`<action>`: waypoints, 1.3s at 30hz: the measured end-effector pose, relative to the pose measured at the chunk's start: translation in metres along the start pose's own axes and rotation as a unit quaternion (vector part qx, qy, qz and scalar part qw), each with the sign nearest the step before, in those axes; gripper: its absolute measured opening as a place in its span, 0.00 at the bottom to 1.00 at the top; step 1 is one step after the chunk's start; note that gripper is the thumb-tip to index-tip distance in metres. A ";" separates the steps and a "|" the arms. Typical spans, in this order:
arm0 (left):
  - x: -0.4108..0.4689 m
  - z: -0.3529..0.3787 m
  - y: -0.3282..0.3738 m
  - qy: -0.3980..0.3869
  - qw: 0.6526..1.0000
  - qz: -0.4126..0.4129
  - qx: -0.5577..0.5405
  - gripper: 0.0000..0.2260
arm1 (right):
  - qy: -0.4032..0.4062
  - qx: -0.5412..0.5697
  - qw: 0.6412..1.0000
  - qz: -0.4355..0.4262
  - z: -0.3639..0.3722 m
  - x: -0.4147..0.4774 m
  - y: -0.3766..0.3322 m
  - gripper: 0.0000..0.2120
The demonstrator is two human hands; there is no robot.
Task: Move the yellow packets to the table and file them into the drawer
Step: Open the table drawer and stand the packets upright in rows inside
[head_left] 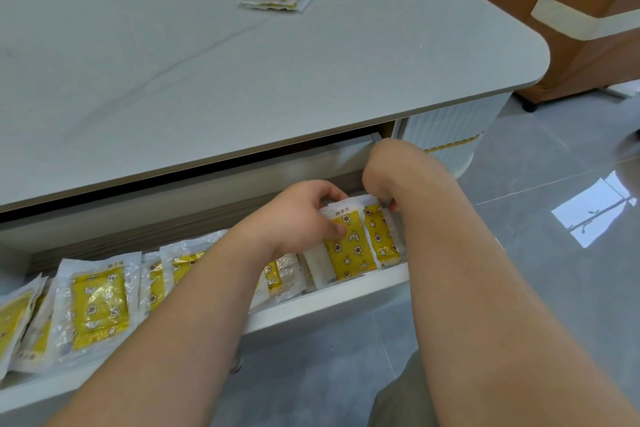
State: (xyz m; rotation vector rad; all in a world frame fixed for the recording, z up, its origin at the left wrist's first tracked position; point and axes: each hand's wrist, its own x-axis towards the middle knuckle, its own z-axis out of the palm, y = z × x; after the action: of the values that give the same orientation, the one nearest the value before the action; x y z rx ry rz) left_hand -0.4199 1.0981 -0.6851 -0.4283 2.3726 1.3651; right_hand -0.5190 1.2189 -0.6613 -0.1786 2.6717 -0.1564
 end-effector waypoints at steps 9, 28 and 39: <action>0.025 0.009 0.003 0.086 0.939 0.115 0.313 0.18 | 0.005 0.054 0.998 -0.009 -0.023 -0.012 0.002 0.11; 0.013 -0.079 0.040 0.358 0.848 0.258 0.293 0.05 | 0.220 0.219 0.948 -0.063 -0.048 -0.027 -0.004 0.08; 0.189 -0.176 0.072 0.471 0.834 0.121 0.260 0.20 | 0.313 0.218 0.919 -0.103 -0.109 0.153 -0.055 0.30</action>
State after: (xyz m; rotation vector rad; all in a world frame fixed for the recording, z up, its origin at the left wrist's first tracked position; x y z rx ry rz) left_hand -0.6472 0.9649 -0.6357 -0.7820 3.5499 0.5157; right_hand -0.6982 1.1506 -0.6225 -0.3056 3.1379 -1.0218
